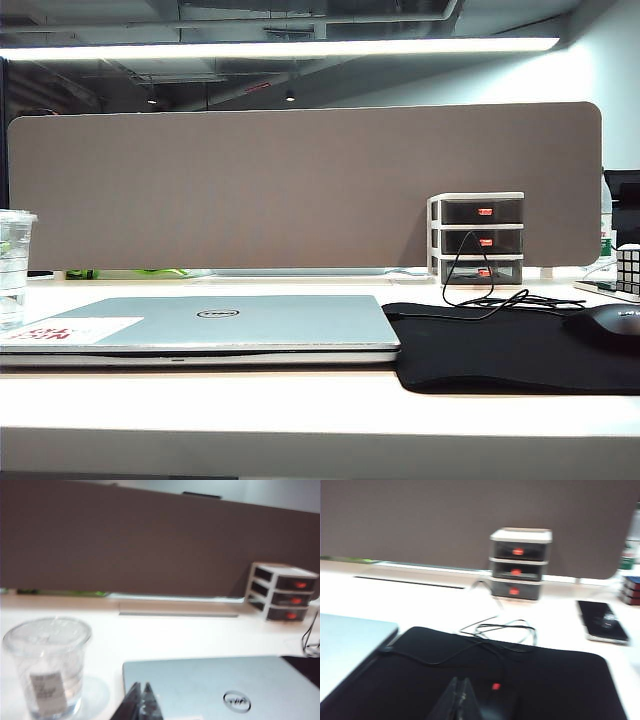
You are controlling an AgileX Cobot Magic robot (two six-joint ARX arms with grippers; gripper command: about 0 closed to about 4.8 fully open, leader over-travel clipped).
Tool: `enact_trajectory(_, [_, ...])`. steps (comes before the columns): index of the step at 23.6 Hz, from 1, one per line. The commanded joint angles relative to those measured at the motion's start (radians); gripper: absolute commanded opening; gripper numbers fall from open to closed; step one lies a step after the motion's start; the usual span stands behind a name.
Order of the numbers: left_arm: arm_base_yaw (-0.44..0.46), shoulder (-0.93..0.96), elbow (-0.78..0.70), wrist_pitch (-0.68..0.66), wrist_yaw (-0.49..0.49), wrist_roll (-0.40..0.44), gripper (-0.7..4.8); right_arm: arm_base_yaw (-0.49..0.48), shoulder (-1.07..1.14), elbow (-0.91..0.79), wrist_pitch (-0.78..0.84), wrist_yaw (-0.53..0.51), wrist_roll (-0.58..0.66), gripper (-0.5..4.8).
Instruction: Pick up the coffee cup and place it on the left side of the laptop.
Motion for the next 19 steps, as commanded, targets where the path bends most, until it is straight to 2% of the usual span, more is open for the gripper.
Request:
enact_trajectory(1, [-0.003, 0.002, 0.001, -0.021, -0.060, 0.037, -0.06, -0.002, -0.002, -0.005, 0.018, 0.061, -0.013, -0.01])
enact_trajectory(4, [-0.003, 0.002, 0.001, -0.031, -0.071, 0.036, -0.05, -0.002, -0.002, -0.005, 0.023, 0.061, -0.013, -0.01])
enact_trajectory(6, [-0.014, 0.002, 0.001, -0.041, -0.111, 0.032, -0.06, -0.002, -0.002, -0.005, 0.034, 0.061, -0.013, -0.01])
enact_trajectory(9, [-0.085, 0.002, 0.001, -0.048, -0.149, 0.044, -0.06, -0.002, -0.002, -0.005, 0.044, 0.061, -0.013, -0.01])
enact_trajectory(13, [-0.153, 0.002, 0.001, -0.068, -0.208, 0.106, -0.05, -0.002, -0.002, -0.005, 0.049, 0.061, -0.013, -0.01])
enact_trajectory(16, [-0.154, 0.002, 0.001, -0.071, -0.245, 0.107, -0.05, -0.002, -0.002, -0.005, 0.052, 0.061, -0.013, -0.01])
enact_trajectory(19, [-0.154, 0.002, 0.001, -0.077, -0.335, 0.106, -0.05, -0.002, -0.002, -0.005, 0.054, 0.061, -0.012, -0.01])
